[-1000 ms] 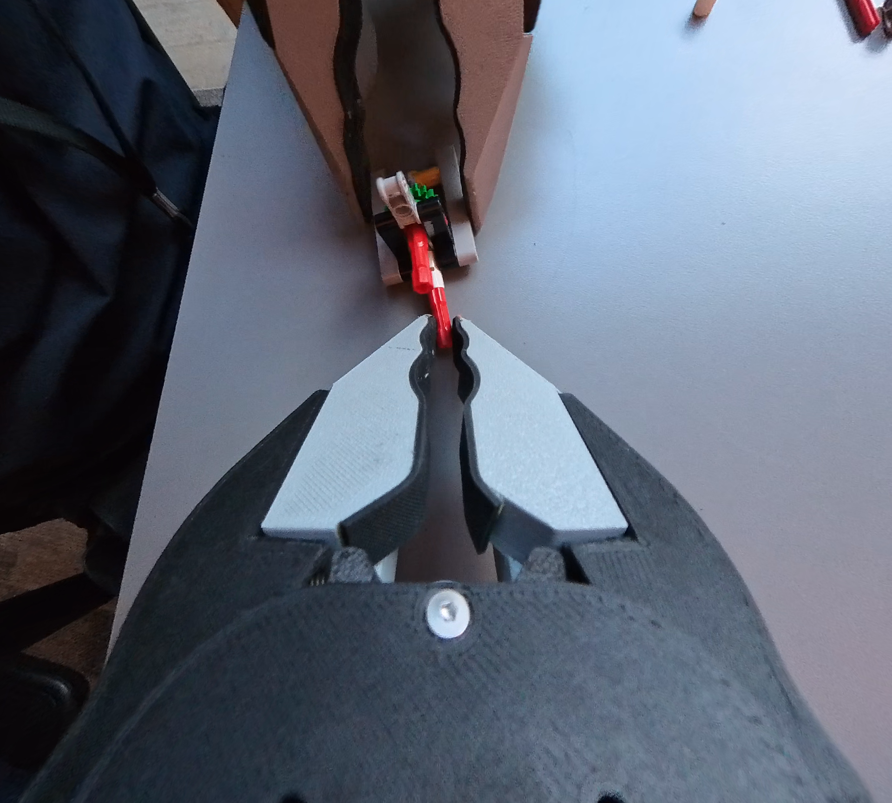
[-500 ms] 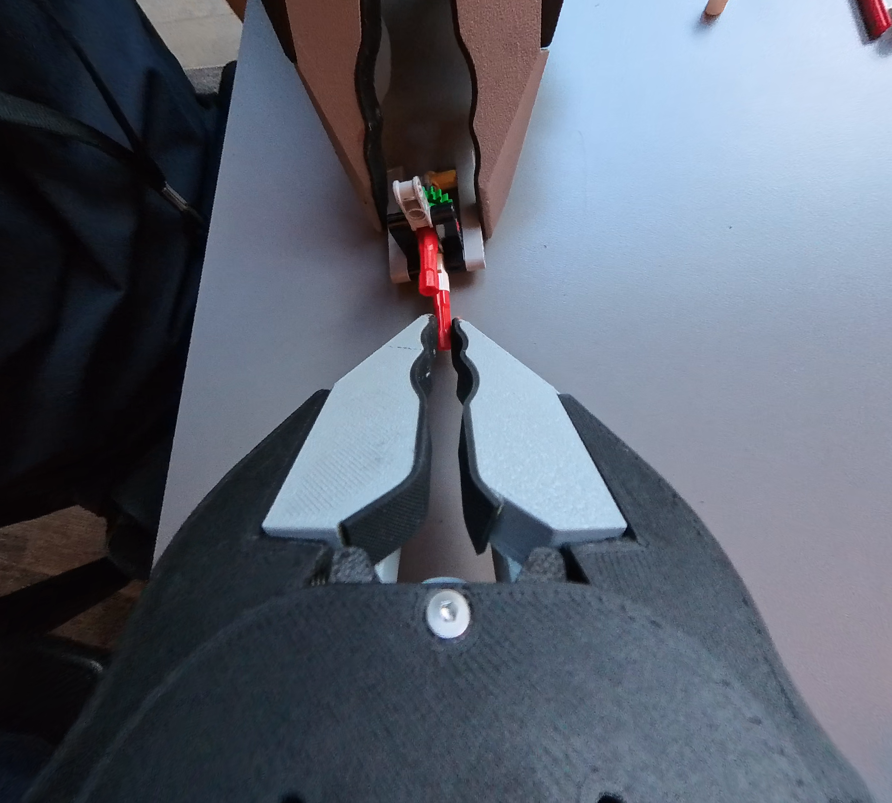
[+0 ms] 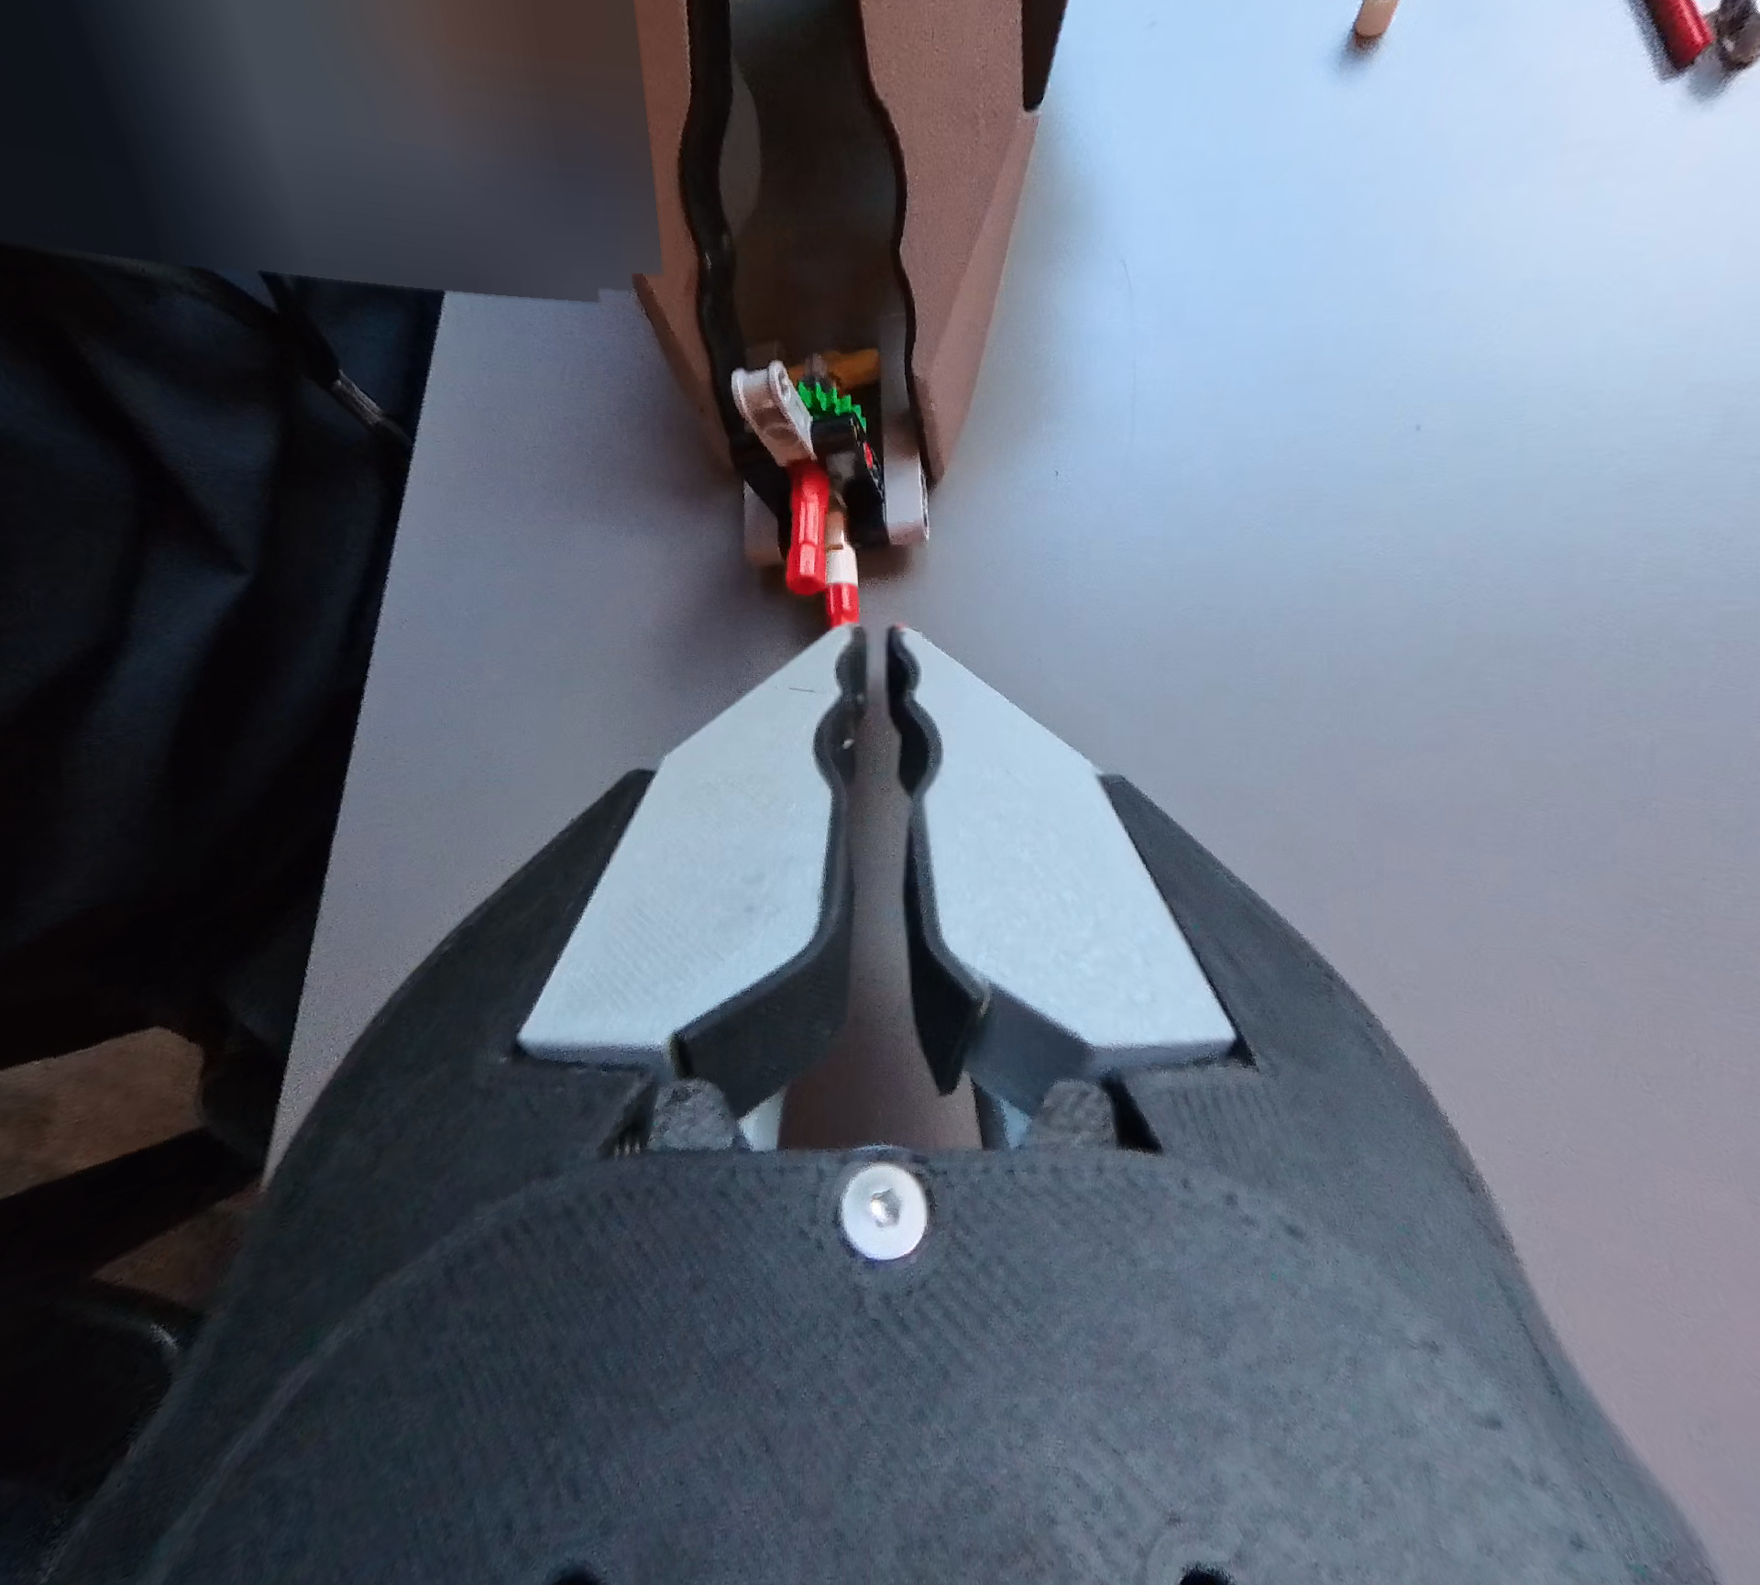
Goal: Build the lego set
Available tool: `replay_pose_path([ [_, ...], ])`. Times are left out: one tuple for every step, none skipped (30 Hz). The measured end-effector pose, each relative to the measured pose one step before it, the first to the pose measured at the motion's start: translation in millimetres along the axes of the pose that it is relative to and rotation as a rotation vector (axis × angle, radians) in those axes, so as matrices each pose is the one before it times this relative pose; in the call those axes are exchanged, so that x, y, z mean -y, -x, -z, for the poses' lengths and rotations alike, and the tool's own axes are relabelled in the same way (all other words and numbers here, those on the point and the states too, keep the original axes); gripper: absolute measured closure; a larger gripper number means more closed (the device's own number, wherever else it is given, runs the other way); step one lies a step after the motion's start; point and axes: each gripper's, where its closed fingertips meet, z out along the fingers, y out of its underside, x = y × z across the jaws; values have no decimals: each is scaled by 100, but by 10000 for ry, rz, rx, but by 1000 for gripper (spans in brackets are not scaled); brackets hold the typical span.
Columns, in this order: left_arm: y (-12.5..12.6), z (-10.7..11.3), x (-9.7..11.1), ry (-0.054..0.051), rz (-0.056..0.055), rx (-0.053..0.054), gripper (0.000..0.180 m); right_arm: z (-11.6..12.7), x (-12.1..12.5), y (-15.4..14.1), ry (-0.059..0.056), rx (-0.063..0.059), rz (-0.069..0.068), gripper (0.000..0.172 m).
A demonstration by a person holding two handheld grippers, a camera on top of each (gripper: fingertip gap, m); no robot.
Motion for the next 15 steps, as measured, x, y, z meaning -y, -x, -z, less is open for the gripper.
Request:
replay_pose_path([
  [2,3,-4,-17,16,-20,140,323,-141,8,-115,-46,57,164],
  [-4,8,6,1,-1,-3,140,352,-183,218,-122,116,-2,159],
  [0,0,-2,1,-9,5,140,332,-256,176,-95,123,-74,157],
  [-3,-2,4,-3,-1,-3,140,248,-349,37,-34,73,-126,155],
  [1,6,2,-8,8,-15,140,118,-425,67,45,112,-128,155],
  [-3,7,5,-14,14,-20,140,-5,-417,40,99,83,-85,156],
  [2,5,10,-18,17,-24,140,-62,-203,21,43,36,-9,160],
  [0,2,2,-20,27,-27,140,-65,-46,108,8,68,44,162],
  [-3,14,3,-20,24,-25,140,-108,-2,173,43,101,30,164],
  [-3,2,13,-16,23,-21,140,-116,-3,221,55,123,12,166],
  [0,6,3,-9,13,-13,140,-119,-2,172,37,105,-10,168],
  [0,2,4,-6,7,-12,140,-92,-1,49,27,40,-40,170],
  [-7,5,5,-10,18,-16,140,-60,-6,-26,29,1,-50,172],
  [3,0,14,-13,27,-20,140,-63,51,-38,-7,13,-54,172],
  [-4,15,12,-10,35,-25,140,-77,121,-76,-30,-6,-69,172],
])
